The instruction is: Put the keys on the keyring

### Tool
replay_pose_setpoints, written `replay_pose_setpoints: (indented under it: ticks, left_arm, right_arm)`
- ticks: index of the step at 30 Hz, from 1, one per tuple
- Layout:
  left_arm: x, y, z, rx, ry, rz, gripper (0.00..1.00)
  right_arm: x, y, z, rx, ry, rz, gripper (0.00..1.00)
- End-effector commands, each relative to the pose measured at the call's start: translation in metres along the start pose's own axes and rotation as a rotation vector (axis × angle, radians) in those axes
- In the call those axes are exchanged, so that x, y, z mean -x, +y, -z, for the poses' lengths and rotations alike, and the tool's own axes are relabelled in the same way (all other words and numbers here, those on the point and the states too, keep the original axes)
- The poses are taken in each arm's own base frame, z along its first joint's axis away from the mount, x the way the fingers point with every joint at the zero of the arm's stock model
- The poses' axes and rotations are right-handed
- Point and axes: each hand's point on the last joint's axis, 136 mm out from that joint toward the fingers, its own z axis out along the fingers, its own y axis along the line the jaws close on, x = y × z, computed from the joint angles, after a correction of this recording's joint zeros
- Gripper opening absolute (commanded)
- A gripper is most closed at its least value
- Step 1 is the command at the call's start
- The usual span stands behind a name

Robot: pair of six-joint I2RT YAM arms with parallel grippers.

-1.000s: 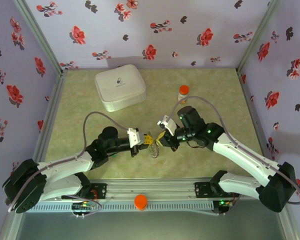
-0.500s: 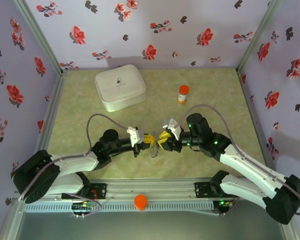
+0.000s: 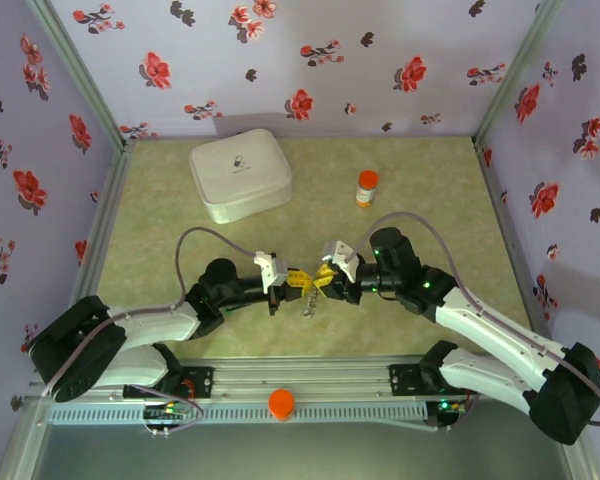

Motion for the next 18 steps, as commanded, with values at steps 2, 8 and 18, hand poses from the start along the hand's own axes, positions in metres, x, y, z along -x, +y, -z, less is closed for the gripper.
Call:
replay_pose_setpoints:
  ticks: [2,8,18]
  left_arm:
    - [0.022,-0.011,-0.002,-0.054,-0.077,-0.030,0.00]
    - [0.025,-0.011,-0.001,-0.052,-0.086,-0.037,0.09]
    - [-0.012,-0.002,0.010,0.023,0.233,-0.164,0.23]
  right_arm:
    - [0.018,0.005,0.003,0.036,-0.059,0.033,0.16]
    - [0.024,0.013,0.005,0.083,-0.079,0.033,0.00]
    - [-0.004,0.006,0.010,-0.013,0.258,0.165,0.00]
